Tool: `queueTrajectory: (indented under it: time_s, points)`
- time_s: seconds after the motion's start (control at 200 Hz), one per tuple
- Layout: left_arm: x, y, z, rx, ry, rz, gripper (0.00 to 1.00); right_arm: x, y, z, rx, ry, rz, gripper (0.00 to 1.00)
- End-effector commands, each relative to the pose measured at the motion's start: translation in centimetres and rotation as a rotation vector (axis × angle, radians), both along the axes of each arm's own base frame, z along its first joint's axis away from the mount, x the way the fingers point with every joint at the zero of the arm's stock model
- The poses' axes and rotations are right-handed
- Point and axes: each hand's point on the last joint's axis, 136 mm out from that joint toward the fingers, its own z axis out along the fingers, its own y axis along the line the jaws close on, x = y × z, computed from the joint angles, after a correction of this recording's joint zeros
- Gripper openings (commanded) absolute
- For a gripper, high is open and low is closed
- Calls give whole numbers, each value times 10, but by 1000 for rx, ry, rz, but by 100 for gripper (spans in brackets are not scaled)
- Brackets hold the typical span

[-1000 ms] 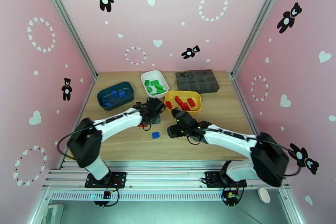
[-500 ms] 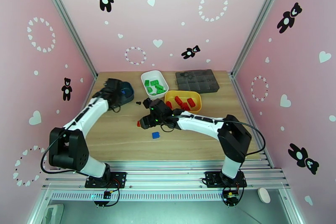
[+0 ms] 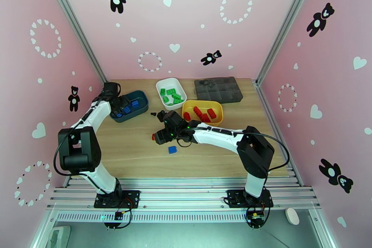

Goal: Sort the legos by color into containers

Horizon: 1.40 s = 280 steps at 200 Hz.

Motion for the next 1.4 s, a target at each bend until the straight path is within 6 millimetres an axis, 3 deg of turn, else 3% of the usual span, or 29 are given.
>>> queueTrajectory:
  time_s: [0.0,0.14,0.3,0.541,0.686,0.831,1.001,1.156,1.396]
  points:
    - [-10,-25,22,9,-49,-75,71,-4,-18,-4,-60,-18,-22,71]
    - [-31,-71,26,32,-37,-195,71,-3,-39,-12,-124,-42,-65,71]
    - [-66,-126,13,58,20,-349,73,-4,-71,-16,-173,-67,-122,71]
    - [-130,-198,-9,56,103,-565,75,-10,-148,-24,-220,-64,-268,74]
    - [-170,-237,-30,62,185,-665,76,-19,-192,-18,-242,-84,-344,77]
    - [-201,-266,-63,73,270,-710,77,-27,-222,-7,-235,-122,-396,80]
    - [-217,-293,-93,126,341,-753,77,-31,-237,-4,-223,-131,-422,82]
    - [-218,-304,-112,159,379,-760,77,-35,-238,-11,-227,-114,-419,82]
    - [-211,-318,-119,133,365,-758,76,-37,-238,-17,-216,-103,-423,82]
